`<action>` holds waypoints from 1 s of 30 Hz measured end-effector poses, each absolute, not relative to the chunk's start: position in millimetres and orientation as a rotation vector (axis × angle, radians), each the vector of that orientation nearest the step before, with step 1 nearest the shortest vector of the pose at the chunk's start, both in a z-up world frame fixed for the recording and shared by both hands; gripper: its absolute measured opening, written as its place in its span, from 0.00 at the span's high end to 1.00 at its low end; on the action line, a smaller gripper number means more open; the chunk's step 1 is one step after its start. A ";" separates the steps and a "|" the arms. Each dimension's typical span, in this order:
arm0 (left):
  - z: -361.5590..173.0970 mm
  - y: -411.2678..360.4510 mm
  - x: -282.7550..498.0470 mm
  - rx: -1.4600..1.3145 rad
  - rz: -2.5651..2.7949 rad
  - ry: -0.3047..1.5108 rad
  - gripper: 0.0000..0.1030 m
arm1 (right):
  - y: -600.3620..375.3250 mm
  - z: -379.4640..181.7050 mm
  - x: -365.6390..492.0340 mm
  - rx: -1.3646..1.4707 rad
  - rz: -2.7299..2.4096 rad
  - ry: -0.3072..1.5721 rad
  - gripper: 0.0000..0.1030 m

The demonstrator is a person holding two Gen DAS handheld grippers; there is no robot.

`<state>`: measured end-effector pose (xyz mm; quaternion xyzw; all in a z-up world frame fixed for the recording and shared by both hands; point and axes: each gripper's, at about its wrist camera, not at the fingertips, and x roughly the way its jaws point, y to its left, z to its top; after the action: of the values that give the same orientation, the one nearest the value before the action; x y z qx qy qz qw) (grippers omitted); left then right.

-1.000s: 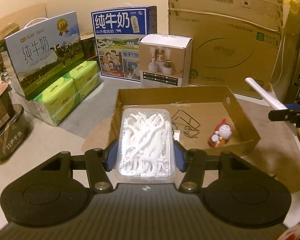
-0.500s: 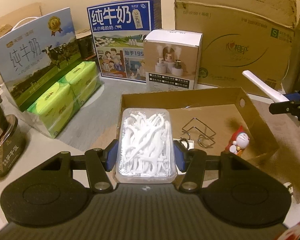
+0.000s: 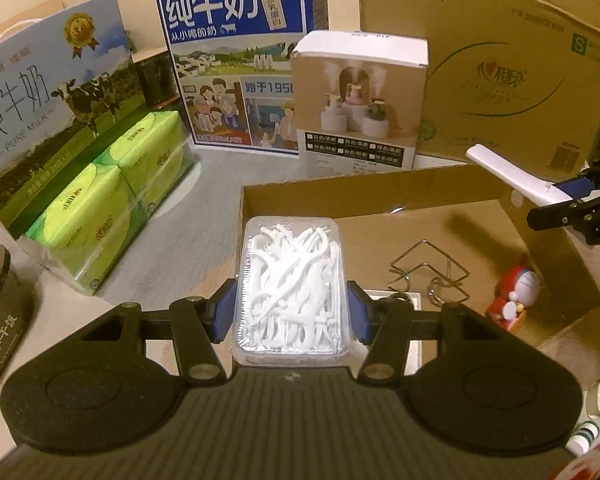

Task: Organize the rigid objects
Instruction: 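Open the left tool over the box to drop the floss box, then lower the white device into the box and open the right tool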

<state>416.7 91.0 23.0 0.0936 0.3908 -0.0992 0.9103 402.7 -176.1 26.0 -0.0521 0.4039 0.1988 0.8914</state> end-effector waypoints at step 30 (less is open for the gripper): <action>10.1 108.8 436.7 0.196 -0.186 0.800 0.41 | -153.3 0.4 427.7 -0.153 0.430 0.881 0.62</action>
<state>436.7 108.8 10.1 0.0953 0.3880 -0.0902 0.9123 427.7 -153.3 0.4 -0.0736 0.4225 0.2065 0.8795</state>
